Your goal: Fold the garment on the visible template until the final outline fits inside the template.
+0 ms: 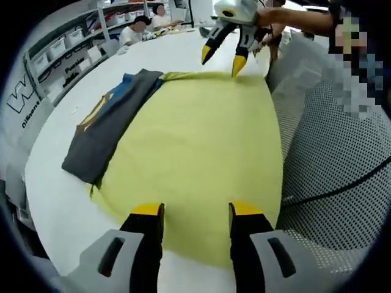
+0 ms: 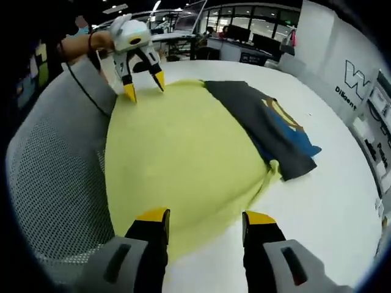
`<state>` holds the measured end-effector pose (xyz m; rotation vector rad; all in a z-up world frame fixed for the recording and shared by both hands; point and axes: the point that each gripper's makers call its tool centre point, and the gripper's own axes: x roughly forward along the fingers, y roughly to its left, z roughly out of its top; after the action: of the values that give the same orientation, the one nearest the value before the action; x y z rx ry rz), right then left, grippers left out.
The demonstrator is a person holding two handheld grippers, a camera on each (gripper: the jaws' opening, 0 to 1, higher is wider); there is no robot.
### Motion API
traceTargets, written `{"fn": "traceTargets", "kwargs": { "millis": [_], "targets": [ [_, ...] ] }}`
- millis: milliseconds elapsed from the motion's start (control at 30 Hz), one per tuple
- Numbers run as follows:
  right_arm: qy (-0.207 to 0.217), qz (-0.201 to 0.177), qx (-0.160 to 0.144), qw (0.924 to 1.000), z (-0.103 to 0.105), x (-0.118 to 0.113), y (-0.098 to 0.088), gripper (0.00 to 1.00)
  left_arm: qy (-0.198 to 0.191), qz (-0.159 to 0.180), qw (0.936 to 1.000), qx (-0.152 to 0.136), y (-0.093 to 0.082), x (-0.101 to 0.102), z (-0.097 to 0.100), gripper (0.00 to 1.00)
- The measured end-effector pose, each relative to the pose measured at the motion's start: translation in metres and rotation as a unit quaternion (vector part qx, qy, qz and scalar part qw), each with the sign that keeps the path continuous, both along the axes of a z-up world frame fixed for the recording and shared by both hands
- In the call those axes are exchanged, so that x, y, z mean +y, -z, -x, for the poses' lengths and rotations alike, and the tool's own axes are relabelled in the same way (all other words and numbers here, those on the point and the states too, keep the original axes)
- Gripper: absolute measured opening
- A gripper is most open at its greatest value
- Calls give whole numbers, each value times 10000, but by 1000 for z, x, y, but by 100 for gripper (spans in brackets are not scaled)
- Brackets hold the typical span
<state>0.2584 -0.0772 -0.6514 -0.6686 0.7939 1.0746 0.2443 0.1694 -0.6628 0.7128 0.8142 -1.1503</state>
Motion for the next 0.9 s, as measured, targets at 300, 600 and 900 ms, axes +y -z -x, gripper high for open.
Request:
{"fn": "traceTargets", "kwargs": {
  "millis": [300, 600, 900],
  "targets": [
    [-1235, 544, 387, 9901, 44, 0, 17, 41, 392, -275, 9983, 322, 2, 13, 22, 38],
    [-1337, 828, 508, 9862, 48, -13, 25, 36, 478, -437, 9970, 413, 9, 19, 29, 33],
    [-1124, 792, 591, 9887, 48, -17, 25, 27, 290, -313, 9982, 425, 10, 21, 32, 28]
  ]
}}
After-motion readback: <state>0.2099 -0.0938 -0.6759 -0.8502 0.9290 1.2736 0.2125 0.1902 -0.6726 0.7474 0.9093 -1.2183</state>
